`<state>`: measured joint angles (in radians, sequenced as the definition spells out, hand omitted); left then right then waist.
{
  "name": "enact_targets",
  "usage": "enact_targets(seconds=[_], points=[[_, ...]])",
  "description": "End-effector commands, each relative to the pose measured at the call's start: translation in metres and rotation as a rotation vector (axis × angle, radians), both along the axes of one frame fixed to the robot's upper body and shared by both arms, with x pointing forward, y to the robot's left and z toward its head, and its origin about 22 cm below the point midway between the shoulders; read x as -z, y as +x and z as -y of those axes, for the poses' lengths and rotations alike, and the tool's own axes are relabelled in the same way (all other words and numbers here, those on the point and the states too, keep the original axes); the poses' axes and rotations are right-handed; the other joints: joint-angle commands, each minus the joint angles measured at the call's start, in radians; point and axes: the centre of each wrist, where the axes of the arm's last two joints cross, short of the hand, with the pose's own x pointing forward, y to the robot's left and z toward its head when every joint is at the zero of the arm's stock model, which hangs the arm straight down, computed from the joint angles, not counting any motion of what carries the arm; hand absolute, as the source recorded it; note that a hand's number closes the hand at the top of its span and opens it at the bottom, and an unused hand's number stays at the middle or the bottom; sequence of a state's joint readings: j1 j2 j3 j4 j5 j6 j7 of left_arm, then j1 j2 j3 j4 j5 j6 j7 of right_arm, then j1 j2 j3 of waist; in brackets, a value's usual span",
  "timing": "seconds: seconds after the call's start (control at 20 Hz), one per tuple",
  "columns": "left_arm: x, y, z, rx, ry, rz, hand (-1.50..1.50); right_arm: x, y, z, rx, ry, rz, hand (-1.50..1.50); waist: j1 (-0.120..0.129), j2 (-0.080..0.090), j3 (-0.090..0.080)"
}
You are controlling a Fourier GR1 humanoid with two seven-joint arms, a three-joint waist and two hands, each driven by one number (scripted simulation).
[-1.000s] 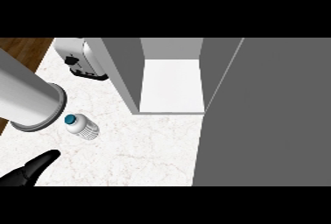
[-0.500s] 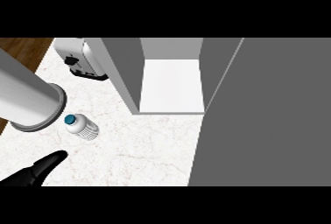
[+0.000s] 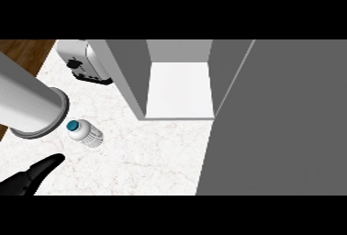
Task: Pick up the bottled water, place it into the cabinet and close the cabinet
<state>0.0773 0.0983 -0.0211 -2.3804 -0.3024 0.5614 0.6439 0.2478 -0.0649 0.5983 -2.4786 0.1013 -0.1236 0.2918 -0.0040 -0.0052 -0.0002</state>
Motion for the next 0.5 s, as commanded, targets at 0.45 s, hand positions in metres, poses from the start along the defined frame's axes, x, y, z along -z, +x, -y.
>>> enact_targets(seconds=[0.45], points=[[0.022, 0.011, -0.023, -0.047, 0.059, -0.019, -1.5, -0.016, -0.015, 0.003, 0.088, -0.069, 0.075, -1.5, -0.001, 0.002, -0.001]])
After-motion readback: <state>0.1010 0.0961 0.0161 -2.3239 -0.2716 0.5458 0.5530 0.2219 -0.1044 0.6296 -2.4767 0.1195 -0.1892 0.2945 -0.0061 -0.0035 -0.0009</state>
